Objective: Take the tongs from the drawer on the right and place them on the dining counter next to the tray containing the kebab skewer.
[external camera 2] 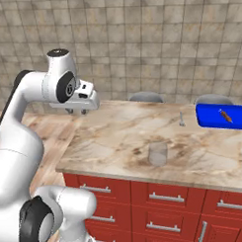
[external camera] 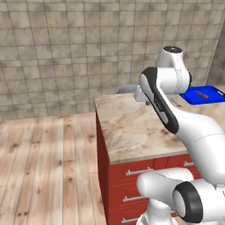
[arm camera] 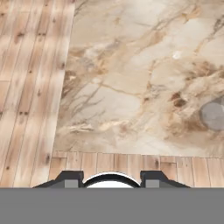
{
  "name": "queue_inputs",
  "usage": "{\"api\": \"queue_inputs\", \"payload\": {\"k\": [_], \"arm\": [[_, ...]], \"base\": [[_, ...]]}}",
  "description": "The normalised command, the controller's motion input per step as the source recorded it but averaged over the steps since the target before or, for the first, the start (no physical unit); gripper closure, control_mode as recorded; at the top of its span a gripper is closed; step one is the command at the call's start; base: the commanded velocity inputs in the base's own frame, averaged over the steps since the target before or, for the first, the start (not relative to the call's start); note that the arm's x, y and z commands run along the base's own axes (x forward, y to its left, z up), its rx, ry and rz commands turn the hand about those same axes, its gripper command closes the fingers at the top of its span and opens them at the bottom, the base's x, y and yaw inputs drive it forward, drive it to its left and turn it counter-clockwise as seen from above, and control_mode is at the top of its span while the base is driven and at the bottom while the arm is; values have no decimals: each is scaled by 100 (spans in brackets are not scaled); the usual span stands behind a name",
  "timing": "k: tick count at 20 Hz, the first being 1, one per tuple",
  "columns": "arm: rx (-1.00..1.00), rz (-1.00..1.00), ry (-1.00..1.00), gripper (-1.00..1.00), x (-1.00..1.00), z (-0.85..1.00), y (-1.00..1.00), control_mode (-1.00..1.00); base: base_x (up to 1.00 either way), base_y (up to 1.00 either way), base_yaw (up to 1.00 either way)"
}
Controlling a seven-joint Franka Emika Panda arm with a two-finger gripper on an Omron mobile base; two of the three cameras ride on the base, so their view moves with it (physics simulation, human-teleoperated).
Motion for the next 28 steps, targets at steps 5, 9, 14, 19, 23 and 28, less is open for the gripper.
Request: {"api": "queue_inputs", "payload": {"k": [5,9,14,19,23,28], "arm": [[1,-17,5,-100,-33,-1,-43,-100],[9,-57,20,-100,0,-34,-96,-100],[18,-64,4,-100,6,-88,-93,-100],[21,-51,-1,-100,-9,-98,-93,-100],[13,-37,-11,-100,-61,-73,-92,-100],[14,-32,-7,-100,-52,-45,-72,-100]], "base": [[0,0,0],[0,0,0],[0,0,0],[0,0,0],[0,0,0],[0,0,0]]}}
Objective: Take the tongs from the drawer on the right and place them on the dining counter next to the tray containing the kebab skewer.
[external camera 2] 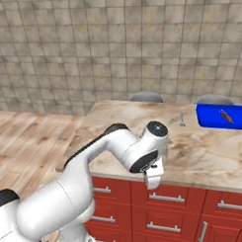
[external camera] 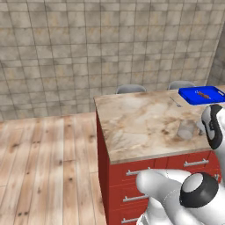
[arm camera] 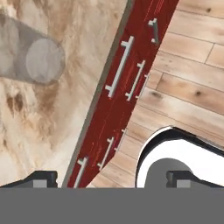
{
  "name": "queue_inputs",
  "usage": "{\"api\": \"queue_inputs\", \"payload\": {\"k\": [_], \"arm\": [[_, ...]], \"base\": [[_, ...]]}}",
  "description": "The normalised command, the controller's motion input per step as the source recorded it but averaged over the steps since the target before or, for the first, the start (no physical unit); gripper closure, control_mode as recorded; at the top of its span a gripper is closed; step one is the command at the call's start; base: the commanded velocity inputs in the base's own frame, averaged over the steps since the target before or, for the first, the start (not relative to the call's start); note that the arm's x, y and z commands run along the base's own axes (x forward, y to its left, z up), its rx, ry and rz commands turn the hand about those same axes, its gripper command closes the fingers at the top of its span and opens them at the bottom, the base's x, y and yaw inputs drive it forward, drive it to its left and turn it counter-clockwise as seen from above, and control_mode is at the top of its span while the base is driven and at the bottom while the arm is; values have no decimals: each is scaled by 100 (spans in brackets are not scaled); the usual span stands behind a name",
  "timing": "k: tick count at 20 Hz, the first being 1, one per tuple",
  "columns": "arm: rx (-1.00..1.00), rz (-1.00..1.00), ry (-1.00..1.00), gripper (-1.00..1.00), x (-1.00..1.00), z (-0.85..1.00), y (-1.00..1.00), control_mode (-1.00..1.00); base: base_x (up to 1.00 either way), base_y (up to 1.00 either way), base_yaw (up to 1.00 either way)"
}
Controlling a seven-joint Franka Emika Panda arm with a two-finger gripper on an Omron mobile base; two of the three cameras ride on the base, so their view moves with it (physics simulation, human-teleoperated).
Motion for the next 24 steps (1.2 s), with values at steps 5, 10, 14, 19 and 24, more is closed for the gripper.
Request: {"api": "queue_inputs", "payload": {"k": [5,10,14,19,24], "arm": [[15,-29,-6,-100,-31,-41,-56,-100],[14,-21,-10,-100,-11,-57,-48,-100],[6,-9,-17,-100,-21,-56,-28,-100],[0,0,-20,-100,-25,-48,-3,-100],[0,0,-20,-100,-17,-34,0,-100]], "base": [[0,0,0],[0,0,0],[0,0,0],[0,0,0],[0,0,0]]}}
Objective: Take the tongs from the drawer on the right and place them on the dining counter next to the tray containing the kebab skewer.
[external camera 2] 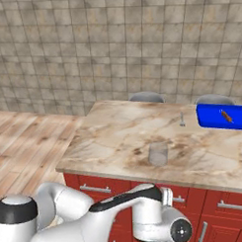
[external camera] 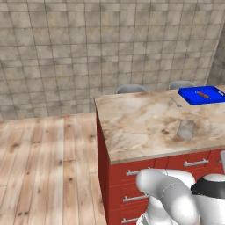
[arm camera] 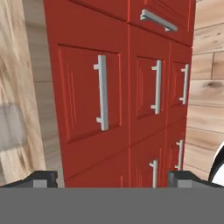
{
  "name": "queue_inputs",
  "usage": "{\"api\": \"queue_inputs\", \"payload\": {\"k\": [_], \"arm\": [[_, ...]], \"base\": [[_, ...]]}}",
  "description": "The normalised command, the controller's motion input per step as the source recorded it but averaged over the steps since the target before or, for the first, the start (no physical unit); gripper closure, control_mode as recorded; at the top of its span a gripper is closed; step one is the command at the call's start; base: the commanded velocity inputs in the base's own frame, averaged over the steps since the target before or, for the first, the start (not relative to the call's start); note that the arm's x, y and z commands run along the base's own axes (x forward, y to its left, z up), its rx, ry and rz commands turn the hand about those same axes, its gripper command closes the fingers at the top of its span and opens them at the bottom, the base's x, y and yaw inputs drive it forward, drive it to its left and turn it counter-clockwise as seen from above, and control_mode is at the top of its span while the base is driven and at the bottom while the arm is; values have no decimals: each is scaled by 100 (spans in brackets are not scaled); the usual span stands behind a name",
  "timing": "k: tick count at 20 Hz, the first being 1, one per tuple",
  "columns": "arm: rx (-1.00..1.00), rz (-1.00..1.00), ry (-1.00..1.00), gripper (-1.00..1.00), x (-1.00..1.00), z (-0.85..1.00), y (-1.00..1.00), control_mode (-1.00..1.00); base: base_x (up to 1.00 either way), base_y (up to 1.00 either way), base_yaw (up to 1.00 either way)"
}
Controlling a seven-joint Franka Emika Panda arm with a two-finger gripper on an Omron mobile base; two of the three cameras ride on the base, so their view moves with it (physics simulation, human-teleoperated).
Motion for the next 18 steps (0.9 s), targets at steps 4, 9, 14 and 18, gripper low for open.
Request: {"api": "queue_inputs", "payload": {"k": [4,9,14,18], "arm": [[0,0,-23,-100,-2,-19,0,-100],[0,0,-28,-100,0,-6,2,-100],[0,0,-26,-100,0,-2,4,-100],[0,0,-21,-100,1,-9,11,-100]], "base": [[0,0,0],[0,0,0],[0,0,0],[0,0,0]]}}
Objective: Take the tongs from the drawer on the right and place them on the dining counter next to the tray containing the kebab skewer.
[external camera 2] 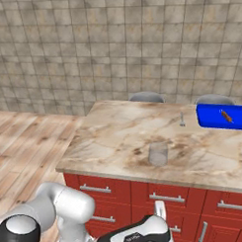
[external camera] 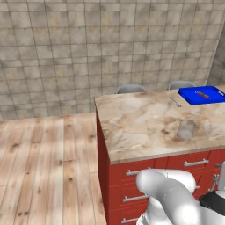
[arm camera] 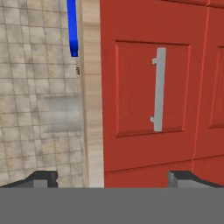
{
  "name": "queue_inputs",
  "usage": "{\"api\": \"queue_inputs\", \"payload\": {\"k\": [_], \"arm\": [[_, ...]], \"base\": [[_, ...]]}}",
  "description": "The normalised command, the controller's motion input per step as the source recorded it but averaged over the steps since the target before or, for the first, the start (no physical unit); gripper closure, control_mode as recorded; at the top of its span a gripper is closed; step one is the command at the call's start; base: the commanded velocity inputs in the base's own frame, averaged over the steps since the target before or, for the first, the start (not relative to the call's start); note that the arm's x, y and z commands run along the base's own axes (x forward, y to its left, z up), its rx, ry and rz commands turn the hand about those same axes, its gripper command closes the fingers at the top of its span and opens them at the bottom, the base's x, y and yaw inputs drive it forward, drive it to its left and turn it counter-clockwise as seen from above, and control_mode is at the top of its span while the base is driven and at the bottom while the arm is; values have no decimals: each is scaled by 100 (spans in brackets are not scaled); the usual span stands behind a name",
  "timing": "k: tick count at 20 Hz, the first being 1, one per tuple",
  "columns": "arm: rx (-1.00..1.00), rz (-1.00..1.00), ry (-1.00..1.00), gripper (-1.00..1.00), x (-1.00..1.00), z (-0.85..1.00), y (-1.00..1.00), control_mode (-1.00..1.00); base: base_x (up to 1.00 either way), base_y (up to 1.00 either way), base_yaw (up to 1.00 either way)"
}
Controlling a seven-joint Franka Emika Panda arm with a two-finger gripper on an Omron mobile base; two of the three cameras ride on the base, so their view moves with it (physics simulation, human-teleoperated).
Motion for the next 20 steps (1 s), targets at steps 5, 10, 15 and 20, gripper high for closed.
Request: {"api": "queue_inputs", "payload": {"k": [5,10,15,20], "arm": [[0,0,-16,-100,17,-7,12,-100],[0,0,-4,-100,29,-2,8,-100],[0,0,0,-100,30,-5,0,-100],[0,0,-8,-100,20,-22,0,-100]], "base": [[0,0,0],[0,0,0],[0,0,0],[0,0,0]]}}
